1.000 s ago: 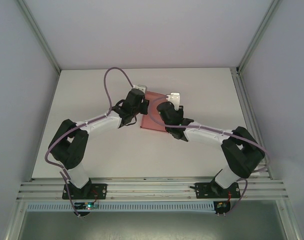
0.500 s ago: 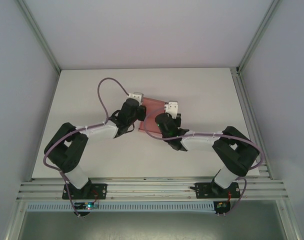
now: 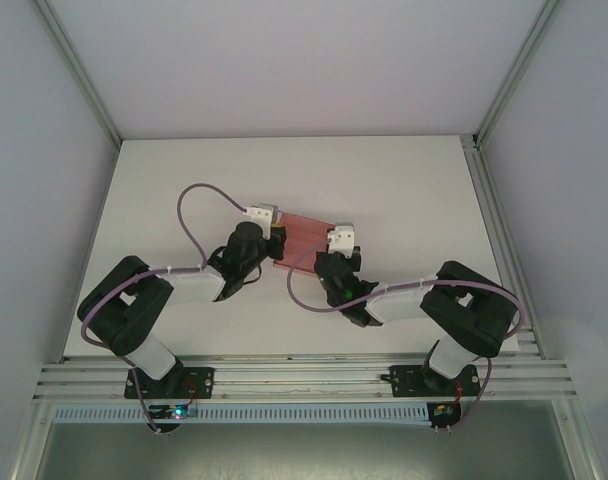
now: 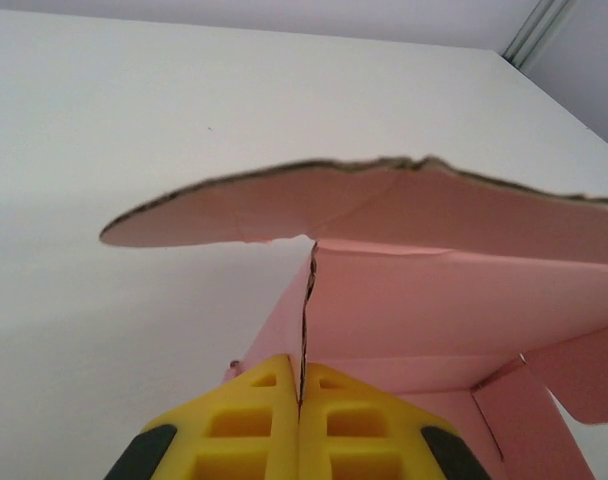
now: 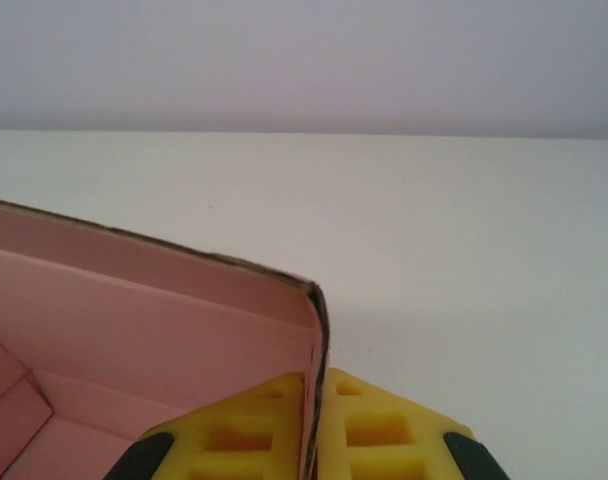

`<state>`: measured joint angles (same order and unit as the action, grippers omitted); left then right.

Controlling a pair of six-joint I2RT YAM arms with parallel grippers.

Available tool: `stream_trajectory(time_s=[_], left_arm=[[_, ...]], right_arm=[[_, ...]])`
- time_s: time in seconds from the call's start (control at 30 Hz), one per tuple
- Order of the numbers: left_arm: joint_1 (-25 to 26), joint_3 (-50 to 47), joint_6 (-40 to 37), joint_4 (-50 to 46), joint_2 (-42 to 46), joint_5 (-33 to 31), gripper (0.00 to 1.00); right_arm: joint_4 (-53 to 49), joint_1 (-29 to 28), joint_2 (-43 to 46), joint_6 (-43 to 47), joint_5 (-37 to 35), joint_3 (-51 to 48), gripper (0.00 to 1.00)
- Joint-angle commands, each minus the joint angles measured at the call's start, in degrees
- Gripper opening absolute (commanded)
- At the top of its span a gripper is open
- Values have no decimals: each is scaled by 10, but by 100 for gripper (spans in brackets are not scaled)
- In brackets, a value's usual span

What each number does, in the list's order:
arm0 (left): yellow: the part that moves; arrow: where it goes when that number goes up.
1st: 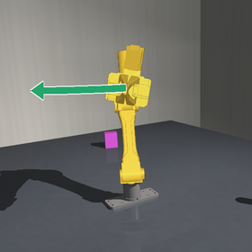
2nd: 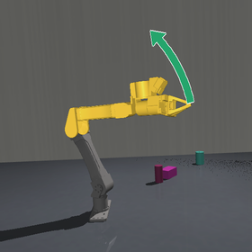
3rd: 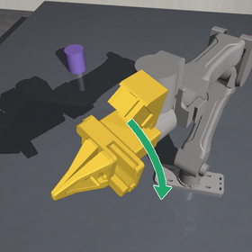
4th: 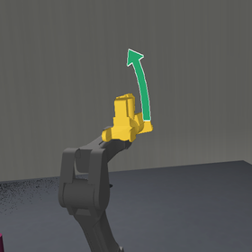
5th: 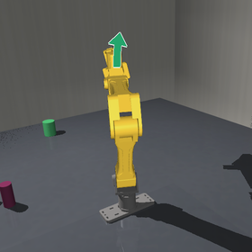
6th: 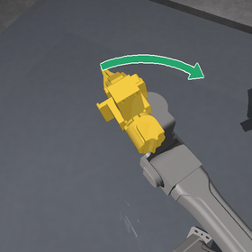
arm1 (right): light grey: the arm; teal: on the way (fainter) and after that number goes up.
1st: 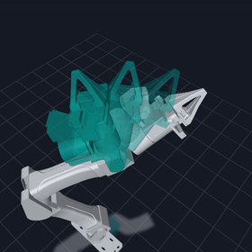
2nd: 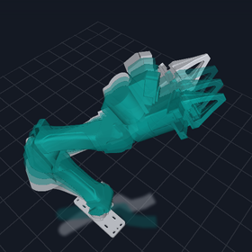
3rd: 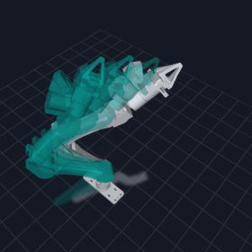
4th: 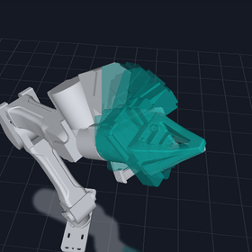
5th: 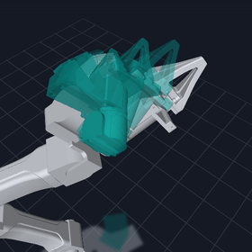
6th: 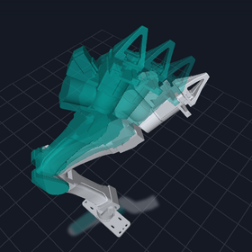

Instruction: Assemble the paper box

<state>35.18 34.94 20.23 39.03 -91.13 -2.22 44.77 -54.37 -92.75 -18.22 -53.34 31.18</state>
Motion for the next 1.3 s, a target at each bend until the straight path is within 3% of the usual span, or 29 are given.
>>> stream_trajectory(time_s=[0.0,0.4,0.6,0.83,1.03,1.23,1.27], left_arm=[[48,-39,13,-19,12,76,0],[57,-90,15,-60,53,44,1],[58,-91,15,-105,74,44,6],[59,-83,21,-115,75,48,5],[61,-86,36,-129,79,43,6],[63,-82,51,-226,136,11,25],[63,-81,53,-246,150,6,34]], right_arm=[[14,-26,-12,-12,73,-29,9],[38,-50,-14,-26,77,-79,9],[27,-59,-20,-52,43,-92,9],[-179,-59,18,-92,49,21,10],[-143,-58,-2,-95,41,-26,9],[-122,-60,-21,-109,39,-59,8],[-124,-59,-24,-110,34,-59,8]])
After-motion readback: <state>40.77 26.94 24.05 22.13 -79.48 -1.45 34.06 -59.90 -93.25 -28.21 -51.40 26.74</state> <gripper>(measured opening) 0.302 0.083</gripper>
